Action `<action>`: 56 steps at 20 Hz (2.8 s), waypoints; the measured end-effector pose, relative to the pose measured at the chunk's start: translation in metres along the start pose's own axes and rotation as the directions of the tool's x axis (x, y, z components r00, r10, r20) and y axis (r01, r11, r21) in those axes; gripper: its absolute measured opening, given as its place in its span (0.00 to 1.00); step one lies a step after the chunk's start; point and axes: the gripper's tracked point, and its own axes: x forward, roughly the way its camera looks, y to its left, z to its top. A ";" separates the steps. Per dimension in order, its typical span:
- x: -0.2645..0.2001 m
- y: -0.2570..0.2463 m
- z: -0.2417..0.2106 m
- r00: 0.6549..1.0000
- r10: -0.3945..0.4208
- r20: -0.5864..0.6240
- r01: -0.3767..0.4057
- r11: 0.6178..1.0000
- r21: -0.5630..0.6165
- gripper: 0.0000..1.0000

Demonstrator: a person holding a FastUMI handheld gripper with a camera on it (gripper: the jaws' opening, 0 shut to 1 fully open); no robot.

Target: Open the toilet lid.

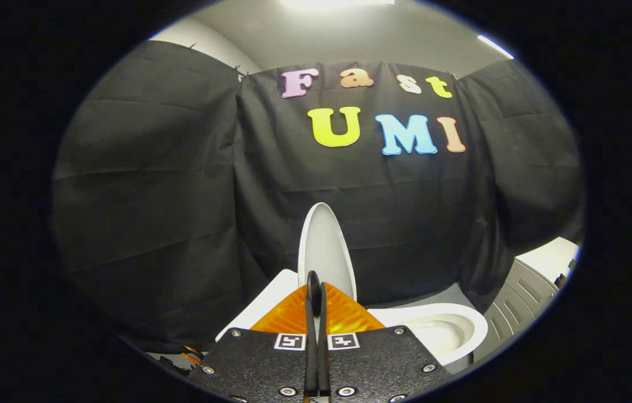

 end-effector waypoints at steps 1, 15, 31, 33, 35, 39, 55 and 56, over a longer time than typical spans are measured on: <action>0.000 0.005 -0.002 1.000 0.009 -0.002 -0.009 1.000 -0.001 0.00; 0.008 0.046 -0.010 0.994 0.104 -0.036 -0.107 0.990 -0.088 0.01; -0.032 -0.072 0.076 0.975 0.142 0.170 -0.131 0.989 -0.074 0.94; -0.035 -0.098 0.074 0.981 0.124 0.151 -0.114 0.991 -0.072 0.94; -0.041 -0.128 0.079 0.984 0.099 0.150 -0.086 0.992 -0.092 0.94; -0.049 -0.197 0.077 0.987 0.016 0.162 0.005 0.991 -0.134 0.94; -0.110 -0.344 0.045 0.961 -0.140 0.237 0.192 0.958 -0.211 0.95; -0.113 -0.349 0.038 0.961 -0.144 0.235 0.196 0.956 -0.216 0.95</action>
